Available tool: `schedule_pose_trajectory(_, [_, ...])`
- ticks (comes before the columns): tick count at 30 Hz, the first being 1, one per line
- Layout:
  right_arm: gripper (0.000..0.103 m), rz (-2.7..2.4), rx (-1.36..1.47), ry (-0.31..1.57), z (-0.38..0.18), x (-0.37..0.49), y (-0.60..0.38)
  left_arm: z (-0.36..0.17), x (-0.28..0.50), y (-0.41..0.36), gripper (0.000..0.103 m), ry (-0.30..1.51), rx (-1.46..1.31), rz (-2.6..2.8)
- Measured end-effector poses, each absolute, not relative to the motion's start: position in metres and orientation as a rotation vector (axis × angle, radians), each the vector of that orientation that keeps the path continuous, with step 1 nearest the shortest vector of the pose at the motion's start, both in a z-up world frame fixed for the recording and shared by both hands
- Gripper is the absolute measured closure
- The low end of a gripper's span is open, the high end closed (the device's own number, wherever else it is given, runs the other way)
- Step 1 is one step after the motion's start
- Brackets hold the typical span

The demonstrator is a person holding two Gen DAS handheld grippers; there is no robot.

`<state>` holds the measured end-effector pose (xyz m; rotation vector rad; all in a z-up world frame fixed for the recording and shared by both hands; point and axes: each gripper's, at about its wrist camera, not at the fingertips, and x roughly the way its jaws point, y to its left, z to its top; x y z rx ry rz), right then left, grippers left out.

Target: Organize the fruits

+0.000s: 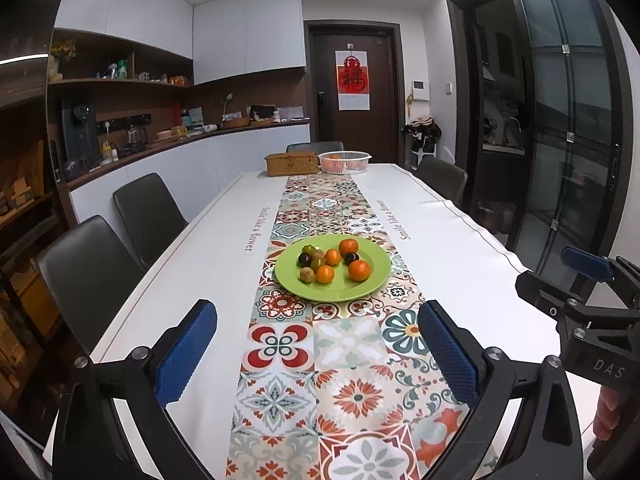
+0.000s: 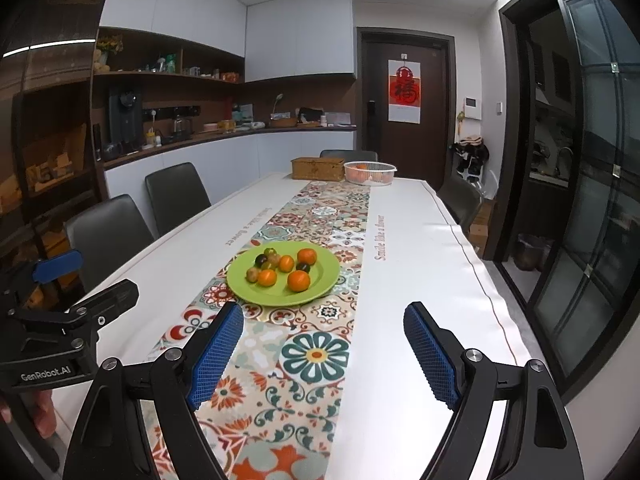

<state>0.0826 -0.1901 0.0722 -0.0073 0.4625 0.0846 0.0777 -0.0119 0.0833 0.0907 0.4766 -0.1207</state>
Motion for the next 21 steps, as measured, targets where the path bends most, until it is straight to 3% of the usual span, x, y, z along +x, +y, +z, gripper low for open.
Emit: schedule_pose_trajectory(21, [0.020, 0.068, -0.018, 0.451, 0.064, 0.045, -0.199, 0.078, 0.049, -0.017, 0.000, 0.488, 0.094, -0.126])
